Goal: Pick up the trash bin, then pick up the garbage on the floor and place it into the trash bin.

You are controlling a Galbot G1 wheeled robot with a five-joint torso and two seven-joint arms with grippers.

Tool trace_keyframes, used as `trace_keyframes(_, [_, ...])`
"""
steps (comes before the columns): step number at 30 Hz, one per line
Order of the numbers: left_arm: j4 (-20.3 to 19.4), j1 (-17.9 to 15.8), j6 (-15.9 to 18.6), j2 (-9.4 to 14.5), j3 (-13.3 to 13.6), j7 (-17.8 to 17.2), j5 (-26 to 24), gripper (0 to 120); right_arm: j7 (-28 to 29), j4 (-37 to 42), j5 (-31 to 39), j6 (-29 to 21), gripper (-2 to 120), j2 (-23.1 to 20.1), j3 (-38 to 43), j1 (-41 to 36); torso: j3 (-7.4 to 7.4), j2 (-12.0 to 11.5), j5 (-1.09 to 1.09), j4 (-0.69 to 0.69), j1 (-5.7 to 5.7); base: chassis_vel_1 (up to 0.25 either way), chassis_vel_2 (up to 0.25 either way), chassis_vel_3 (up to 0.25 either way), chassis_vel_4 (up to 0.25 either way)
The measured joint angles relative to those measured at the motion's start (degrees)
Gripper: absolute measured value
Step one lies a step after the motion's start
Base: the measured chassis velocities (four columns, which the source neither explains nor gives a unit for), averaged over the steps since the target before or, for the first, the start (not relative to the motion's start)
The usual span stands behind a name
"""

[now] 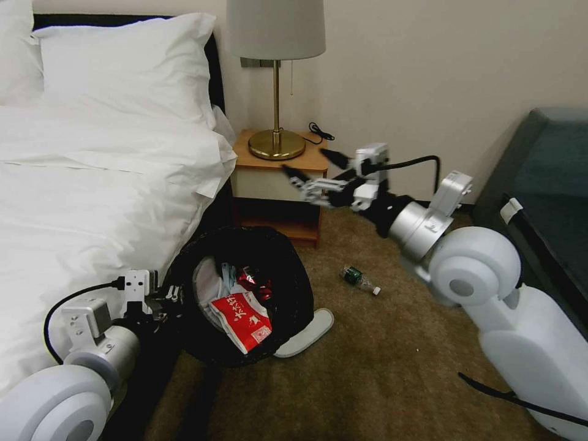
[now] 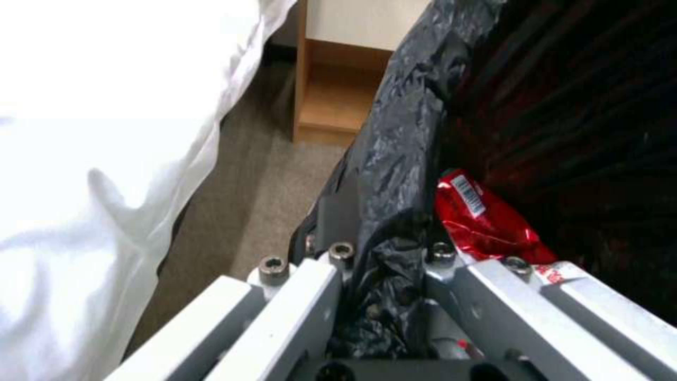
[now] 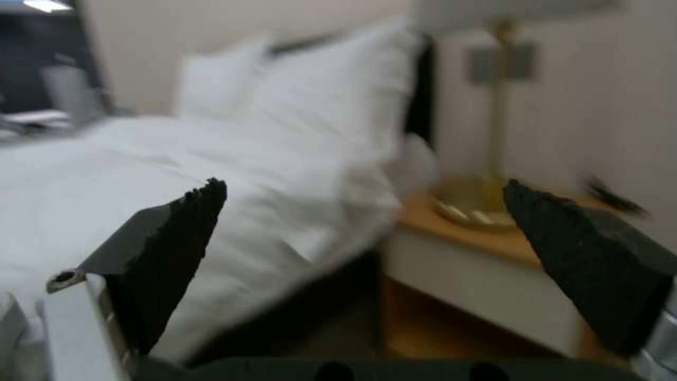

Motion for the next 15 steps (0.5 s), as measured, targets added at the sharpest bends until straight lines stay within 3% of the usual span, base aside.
trace_keyframes(6, [0.0, 0.15, 0.01, -0.29, -0.65, -0.2, -0.02, 2, 3.43, -4.41, -3.94, 1.29, 100, -0.63, 4.89, -8.74, 0.0, 0.0, 0.01, 0.0, 0.0, 0.0, 0.0, 0.0, 0.0])
trace_keyframes(15, [0.0, 0.23, 0.01, -0.5, -0.98, -0.43, -0.21, 2, -0.36, -14.44, -13.38, 5.34, 100, 0.35, 11.23, -19.75, 0.0, 0.0, 0.0, -0.01, 0.0, 0.0, 0.0, 0.0, 0.0])
